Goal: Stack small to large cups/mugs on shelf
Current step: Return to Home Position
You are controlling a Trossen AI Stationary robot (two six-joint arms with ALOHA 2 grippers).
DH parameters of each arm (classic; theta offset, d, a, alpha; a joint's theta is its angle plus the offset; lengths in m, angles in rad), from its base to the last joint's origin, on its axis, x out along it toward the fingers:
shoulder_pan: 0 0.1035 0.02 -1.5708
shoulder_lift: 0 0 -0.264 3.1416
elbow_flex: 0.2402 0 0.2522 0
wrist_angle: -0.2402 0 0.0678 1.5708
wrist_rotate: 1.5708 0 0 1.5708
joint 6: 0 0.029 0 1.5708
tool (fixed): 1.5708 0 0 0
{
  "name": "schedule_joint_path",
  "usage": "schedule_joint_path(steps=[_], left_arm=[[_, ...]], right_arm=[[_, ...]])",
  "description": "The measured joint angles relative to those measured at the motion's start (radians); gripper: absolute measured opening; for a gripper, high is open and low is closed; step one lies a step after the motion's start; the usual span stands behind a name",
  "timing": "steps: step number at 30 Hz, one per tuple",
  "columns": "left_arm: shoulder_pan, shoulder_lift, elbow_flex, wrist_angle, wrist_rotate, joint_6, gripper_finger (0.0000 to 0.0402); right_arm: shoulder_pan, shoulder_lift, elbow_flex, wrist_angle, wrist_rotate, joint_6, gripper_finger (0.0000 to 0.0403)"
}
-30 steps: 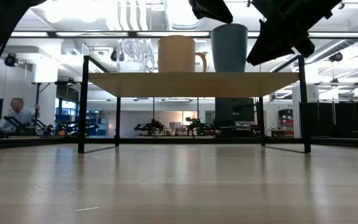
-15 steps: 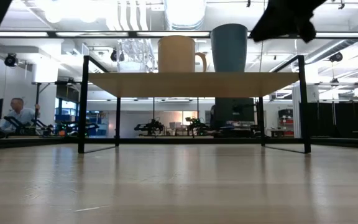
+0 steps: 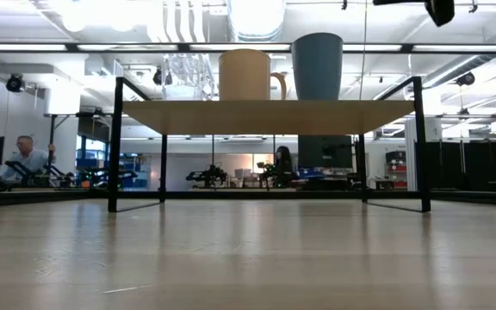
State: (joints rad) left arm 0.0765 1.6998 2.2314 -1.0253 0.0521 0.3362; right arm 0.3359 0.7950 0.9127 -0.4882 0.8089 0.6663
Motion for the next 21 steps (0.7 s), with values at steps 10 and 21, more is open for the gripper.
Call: schedule_joint_path(steps=[10,21], left_arm=[[0.025,-0.071,-0.026,-0.166,-0.167,-0.338,0.0059],[0.024,-0.219,-0.099,-0.159,-0.164,-0.409,0.0059]], right_arm=[[0.017,-0.078,0.0,0.052,-0.229,-0.256,0.0075],[0.029,-0.171,-0.001,0.133,-0.353,-0.466,0.0075]])
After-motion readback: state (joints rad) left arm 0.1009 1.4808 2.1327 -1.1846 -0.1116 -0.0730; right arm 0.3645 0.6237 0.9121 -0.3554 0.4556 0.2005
